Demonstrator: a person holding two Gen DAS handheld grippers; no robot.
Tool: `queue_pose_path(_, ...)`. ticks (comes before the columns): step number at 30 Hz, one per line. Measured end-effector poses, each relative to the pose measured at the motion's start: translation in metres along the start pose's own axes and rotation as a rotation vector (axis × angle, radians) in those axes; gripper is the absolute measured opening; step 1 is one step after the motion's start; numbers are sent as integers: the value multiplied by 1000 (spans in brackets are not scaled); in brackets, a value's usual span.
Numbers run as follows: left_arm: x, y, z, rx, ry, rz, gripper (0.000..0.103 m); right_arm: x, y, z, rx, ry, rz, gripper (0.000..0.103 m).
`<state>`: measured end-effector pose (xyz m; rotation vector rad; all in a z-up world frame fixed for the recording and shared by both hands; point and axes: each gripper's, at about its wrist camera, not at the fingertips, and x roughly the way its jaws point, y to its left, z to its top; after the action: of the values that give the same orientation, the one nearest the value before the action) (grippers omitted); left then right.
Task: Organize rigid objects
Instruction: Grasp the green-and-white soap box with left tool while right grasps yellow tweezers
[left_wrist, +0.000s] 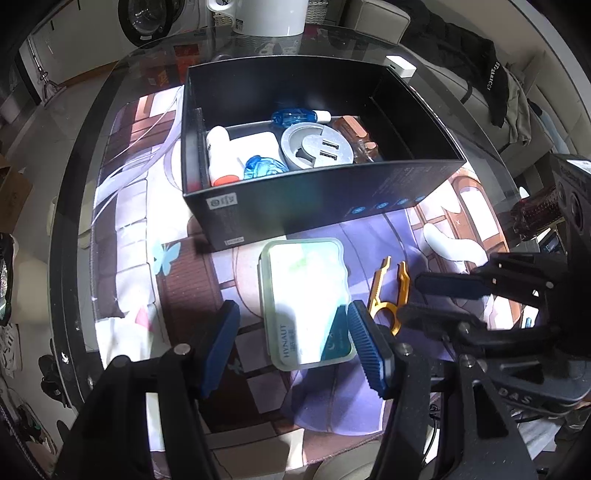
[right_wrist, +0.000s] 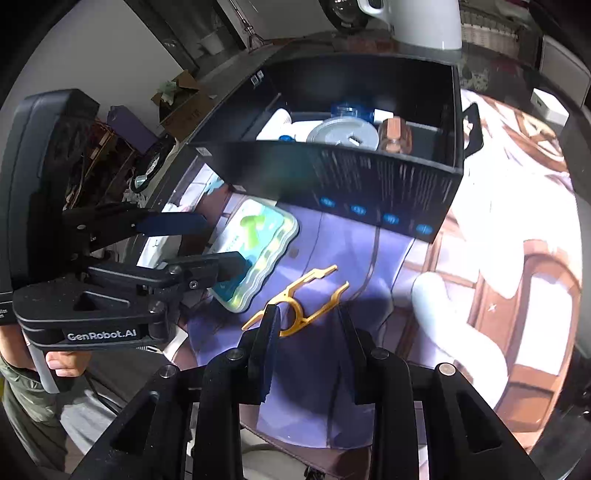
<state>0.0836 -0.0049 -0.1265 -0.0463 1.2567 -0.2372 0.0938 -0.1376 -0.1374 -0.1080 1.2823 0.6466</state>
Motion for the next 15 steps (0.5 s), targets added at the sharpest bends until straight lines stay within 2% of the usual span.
queue_pose_path(2,2,-1,-1,3,5,1,61,4,-2,0,-3,-4,-21,29)
queue_pose_path(4,3,-2,-1,2,7,1,61,3,-2,2,-22,-9,-47,22)
queue_pose_path(6,5,-2,-1,3,8,2,61,0,-2,4,-57,-27,-113,15)
queue_pose_path(9,7,-5,-1,5,9,2,63,-2,-5,6,-78,-40,-165,14)
queue_pose_path(13,11,-11,1,18,10,5,65,-10,-16,8,-33,-59,-141,15)
queue_pose_path(14,12,-13,1,22,13,6,65,-14,-19,7,-19,-64,-124,17)
queue_pose_path(15,14,-15,2,26,16,10,65,-14,-20,10,-6,-67,-103,25)
